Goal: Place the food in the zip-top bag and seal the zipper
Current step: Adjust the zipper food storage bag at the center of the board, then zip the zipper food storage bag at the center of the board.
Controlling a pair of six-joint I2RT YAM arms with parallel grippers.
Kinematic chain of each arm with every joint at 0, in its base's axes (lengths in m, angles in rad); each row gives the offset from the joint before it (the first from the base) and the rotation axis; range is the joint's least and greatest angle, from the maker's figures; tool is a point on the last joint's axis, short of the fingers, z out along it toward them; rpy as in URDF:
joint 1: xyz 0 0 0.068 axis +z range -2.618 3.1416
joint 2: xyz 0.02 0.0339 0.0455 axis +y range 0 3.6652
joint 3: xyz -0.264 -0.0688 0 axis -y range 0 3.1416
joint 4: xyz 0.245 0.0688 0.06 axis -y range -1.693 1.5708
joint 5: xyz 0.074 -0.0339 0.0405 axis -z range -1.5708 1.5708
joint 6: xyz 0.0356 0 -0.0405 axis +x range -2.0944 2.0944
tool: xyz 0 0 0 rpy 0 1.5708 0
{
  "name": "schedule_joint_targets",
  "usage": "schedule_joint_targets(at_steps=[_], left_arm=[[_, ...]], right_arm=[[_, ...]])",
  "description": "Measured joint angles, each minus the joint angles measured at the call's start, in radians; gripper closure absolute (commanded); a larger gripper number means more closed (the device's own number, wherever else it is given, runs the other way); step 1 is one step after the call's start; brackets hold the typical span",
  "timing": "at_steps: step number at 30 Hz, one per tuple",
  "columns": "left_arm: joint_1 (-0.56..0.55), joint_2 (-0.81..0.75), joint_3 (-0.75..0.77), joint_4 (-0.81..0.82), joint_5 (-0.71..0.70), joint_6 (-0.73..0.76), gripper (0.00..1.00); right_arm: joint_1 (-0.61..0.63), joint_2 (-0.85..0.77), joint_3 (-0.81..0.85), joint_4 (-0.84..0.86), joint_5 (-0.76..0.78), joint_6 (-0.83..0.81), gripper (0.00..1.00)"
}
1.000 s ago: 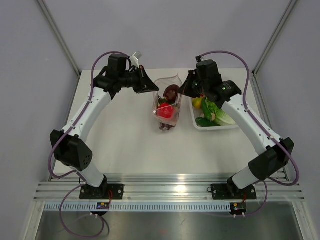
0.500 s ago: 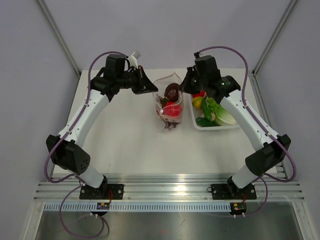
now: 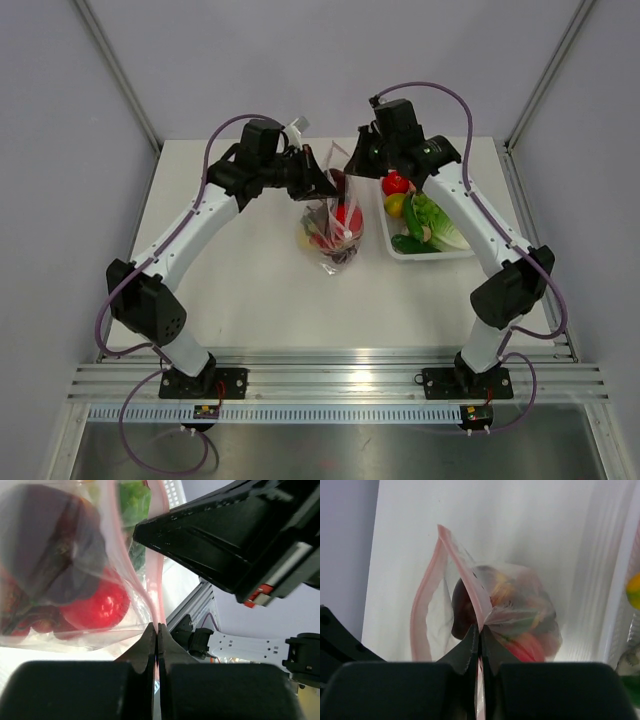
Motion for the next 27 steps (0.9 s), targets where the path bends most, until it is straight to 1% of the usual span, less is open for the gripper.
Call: schedule_joint_targets(at_steps=[2,3,4,6,10,15,20,22,24,27], left_arm=[[-0.004,0.0,0.001,0.026,-0.009,-0.025,1.0],[-0.007,0.0,-0.004,0.049,-0.019,-0.045,1.0],[-0.011,-0.005,-0.018,0.078,-0.037,-0.064,1.0],[-0.014,-0.018,-0.06,0.114,-0.07,-0.101,1.0],[-0.015,-0.039,-0.139,0.168,-0.139,-0.177,1.0],[-0.015,-0.064,-0.187,0.222,-0.192,-0.243,1.0],[-0.015,-0.072,-0.192,0.255,-0.212,-0.273,1.0],[-0.015,-0.072,-0.192,0.261,-0.217,-0.279,1.0],[-0.015,-0.072,-0.192,0.265,-0.22,-0.284,1.0],[-0.016,-0.072,-0.192,0.265,-0.224,-0.287,1.0]], right_arm=[[0.0,0.042,0.096,-0.029,-0.022,-0.013,0.7],[0.0,0.066,0.15,-0.043,-0.033,-0.023,0.48],[0.0,0.086,0.194,-0.047,-0.039,-0.026,0.41],[0.0,0.086,0.21,-0.046,-0.04,-0.042,0.27],[0.0,-0.035,0.048,-0.025,-0.008,-0.051,0.24],[0.0,-0.3,-0.248,0.026,0.036,-0.05,0.25],[0.023,-0.611,-0.623,0.185,0.049,-0.067,0.31],[0.053,-0.7,-0.753,0.265,0.064,-0.09,0.33],[0.075,-0.744,-0.847,0.328,0.068,-0.114,0.36],[0.085,-0.733,-0.908,0.398,0.073,-0.141,0.38]])
